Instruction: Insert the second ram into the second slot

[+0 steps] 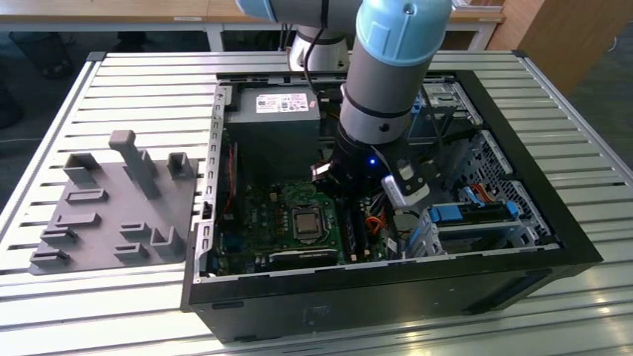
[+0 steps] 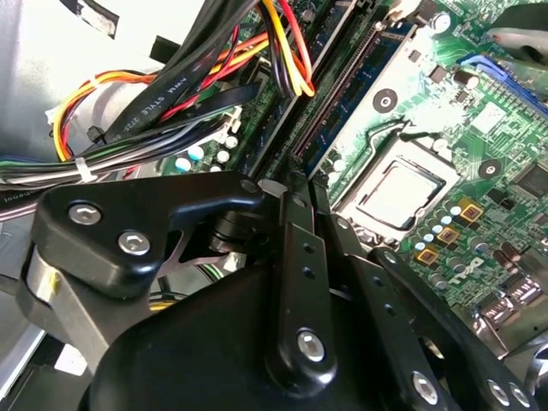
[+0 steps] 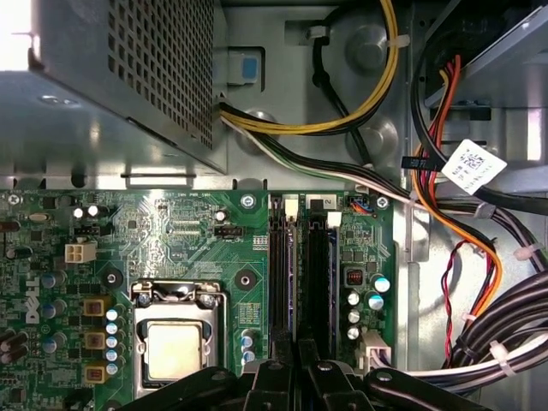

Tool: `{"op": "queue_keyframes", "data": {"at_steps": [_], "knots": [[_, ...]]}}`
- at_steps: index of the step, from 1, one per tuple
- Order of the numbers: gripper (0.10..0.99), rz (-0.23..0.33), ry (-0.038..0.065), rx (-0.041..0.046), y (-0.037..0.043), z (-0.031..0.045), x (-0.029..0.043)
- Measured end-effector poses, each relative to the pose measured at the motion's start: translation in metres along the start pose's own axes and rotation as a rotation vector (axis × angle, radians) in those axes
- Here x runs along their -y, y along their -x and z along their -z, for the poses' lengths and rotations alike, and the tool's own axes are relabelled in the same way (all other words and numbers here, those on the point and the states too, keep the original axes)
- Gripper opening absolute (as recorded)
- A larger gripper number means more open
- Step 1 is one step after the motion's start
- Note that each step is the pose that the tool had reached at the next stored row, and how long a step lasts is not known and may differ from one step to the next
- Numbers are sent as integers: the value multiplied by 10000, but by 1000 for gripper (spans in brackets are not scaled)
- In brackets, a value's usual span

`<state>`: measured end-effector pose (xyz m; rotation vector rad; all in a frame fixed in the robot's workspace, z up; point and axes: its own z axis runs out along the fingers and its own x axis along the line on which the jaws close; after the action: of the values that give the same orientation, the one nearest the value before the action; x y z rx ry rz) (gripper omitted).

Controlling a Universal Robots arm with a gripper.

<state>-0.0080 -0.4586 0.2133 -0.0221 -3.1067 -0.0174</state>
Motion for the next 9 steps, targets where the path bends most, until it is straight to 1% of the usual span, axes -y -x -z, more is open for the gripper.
{"op": "queue_keyframes", "data": {"at_steps": [5,9], "knots": [[137,0,-1,-1,1,-25,0],[137,0,-2,-1,1,-29,0]]}}
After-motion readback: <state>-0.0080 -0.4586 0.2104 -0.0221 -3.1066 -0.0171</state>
